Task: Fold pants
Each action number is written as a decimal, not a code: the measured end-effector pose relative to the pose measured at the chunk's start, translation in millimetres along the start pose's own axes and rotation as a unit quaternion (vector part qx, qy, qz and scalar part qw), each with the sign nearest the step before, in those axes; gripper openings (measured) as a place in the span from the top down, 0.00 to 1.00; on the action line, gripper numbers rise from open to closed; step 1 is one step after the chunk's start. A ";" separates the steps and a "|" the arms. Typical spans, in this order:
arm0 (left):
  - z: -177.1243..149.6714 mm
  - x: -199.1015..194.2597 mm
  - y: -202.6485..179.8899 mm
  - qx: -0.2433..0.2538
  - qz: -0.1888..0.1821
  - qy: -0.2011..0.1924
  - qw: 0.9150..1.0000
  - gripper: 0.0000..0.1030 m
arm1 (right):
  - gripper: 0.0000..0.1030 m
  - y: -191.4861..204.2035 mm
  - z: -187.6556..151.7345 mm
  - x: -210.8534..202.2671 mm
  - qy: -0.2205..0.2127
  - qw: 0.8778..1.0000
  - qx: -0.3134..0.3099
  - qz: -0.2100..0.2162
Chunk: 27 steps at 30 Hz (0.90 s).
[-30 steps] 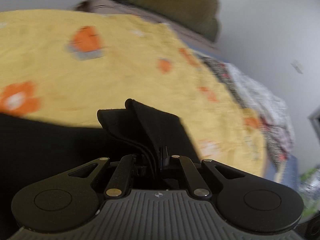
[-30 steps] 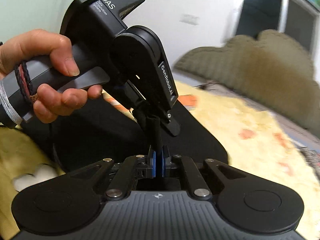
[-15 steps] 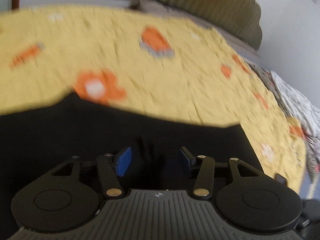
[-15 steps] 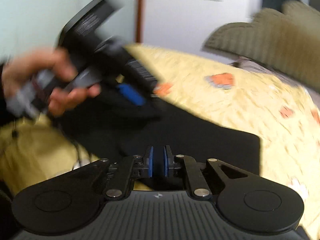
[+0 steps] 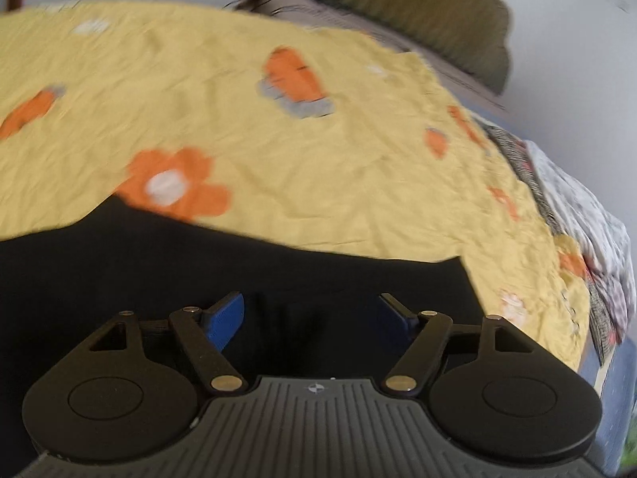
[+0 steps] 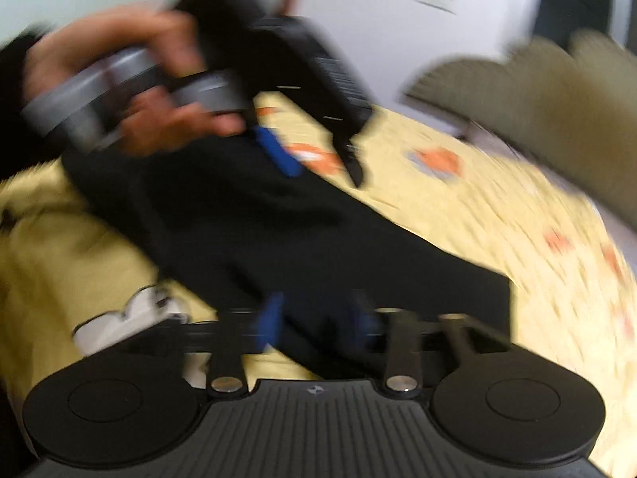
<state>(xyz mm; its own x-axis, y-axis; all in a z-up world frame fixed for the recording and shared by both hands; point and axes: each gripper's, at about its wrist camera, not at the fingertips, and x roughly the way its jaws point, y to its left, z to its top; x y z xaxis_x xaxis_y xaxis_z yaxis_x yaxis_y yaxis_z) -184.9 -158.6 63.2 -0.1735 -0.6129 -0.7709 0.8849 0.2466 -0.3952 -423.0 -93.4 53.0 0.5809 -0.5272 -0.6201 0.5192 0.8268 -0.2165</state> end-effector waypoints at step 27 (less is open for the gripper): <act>4.0 37.2 -5.8 0.026 -0.039 0.014 0.999 0.88 | 0.77 -8.7 15.3 30.9 -0.008 0.999 0.022 0.045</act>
<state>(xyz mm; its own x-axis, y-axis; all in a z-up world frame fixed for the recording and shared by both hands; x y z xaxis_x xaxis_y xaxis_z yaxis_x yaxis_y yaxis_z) -194.8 -185.8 38.8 -0.2539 -0.6073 -0.7528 0.8892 0.1598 -0.4288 -400.0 -119.9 47.2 0.6366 -0.4537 -0.6237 0.4912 0.8619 -0.1256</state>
